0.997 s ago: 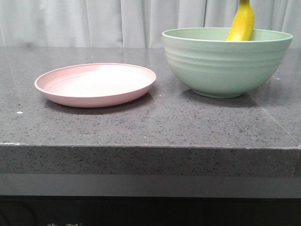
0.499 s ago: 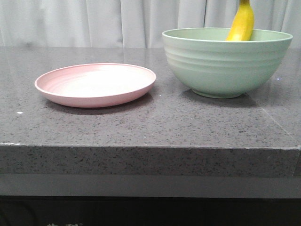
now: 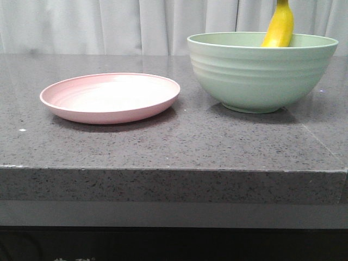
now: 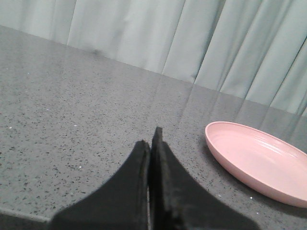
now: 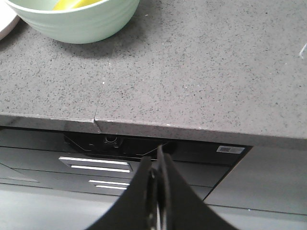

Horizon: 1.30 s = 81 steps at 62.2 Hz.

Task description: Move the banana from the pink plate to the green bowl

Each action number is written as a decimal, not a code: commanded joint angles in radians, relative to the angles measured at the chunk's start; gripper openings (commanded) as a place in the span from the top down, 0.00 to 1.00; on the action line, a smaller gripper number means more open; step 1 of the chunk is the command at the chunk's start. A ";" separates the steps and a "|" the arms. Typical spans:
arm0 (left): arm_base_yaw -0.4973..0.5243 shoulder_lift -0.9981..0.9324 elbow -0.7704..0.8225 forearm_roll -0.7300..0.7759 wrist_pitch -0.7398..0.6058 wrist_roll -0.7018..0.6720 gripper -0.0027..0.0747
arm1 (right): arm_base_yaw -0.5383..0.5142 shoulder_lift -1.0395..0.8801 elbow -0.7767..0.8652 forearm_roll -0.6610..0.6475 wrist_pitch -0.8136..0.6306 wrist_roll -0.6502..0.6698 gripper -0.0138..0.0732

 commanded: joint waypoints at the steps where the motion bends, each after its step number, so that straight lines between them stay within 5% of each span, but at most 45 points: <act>1: 0.002 -0.022 0.005 0.029 -0.089 0.004 0.99 | -0.004 0.015 -0.020 0.003 -0.057 -0.001 0.92; 11: 0.002 -0.022 0.005 -0.077 -0.093 0.200 0.99 | -0.004 0.015 -0.020 0.003 -0.057 -0.001 0.92; 73: 0.002 -0.022 0.005 -0.073 -0.094 0.202 0.99 | -0.004 0.015 -0.020 0.001 -0.057 -0.002 0.92; 81: 0.002 -0.022 0.005 -0.073 -0.094 0.202 0.99 | -0.004 0.015 0.005 -0.022 -0.156 -0.002 0.92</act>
